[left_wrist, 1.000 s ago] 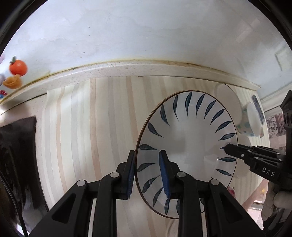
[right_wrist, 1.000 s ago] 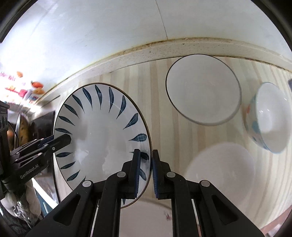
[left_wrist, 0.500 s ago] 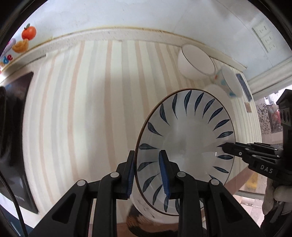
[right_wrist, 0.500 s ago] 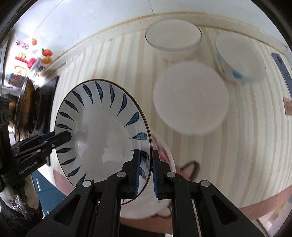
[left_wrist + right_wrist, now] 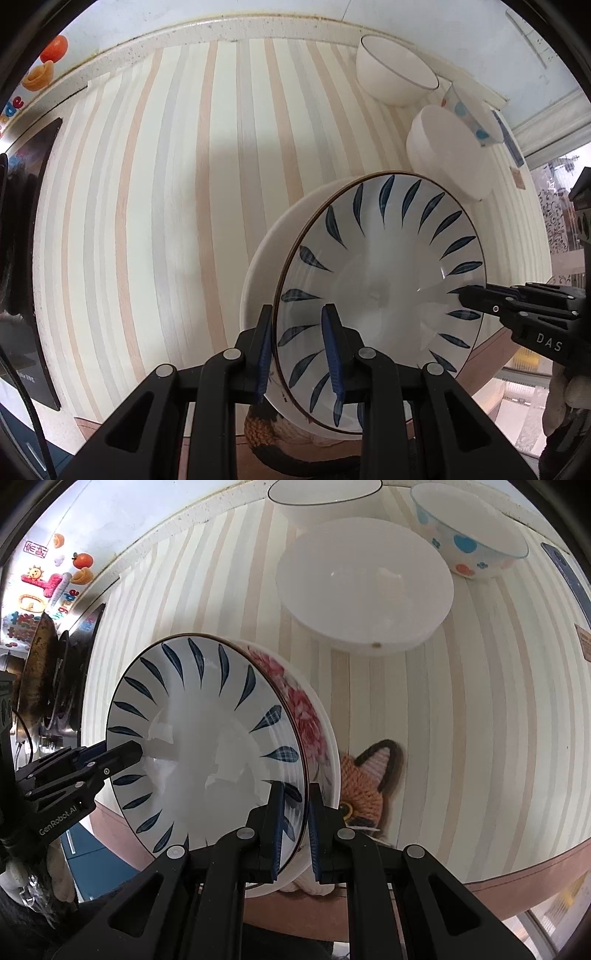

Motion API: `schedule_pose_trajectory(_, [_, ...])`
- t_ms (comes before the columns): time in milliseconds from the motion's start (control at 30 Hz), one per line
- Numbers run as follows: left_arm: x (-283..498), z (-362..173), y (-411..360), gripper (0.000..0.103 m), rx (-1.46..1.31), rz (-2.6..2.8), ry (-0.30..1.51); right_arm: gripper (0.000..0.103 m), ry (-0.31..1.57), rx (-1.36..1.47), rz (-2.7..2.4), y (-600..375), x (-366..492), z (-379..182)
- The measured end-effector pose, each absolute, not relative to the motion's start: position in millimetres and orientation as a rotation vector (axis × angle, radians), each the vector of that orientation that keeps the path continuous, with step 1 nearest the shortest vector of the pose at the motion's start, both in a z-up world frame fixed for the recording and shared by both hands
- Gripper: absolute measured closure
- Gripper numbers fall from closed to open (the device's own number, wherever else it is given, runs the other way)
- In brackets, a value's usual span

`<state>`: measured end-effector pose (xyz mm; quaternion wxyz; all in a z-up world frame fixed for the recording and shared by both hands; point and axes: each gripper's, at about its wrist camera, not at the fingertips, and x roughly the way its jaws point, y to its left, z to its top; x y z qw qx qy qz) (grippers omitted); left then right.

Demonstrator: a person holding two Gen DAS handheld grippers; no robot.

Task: Organize plates and bowls
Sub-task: 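Carry the blue-striped plate with both tools over the plate stack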

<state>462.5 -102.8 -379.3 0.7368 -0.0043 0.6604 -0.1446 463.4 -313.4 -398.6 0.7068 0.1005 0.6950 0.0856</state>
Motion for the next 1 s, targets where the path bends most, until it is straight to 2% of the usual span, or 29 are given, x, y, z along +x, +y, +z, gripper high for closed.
schedule_pose_trajectory(733, [460, -393, -109, 0.079, 0.015, -0.306, 1.457, 0.087, 1.509, 0.258, 0.117, -308, 454, -402])
schedule_pose_trajectory(1000, [463, -394, -107, 0.079, -0.036, -0.255, 1.463, 0.087, 1.475, 0.391, 0.097, -322, 445, -402])
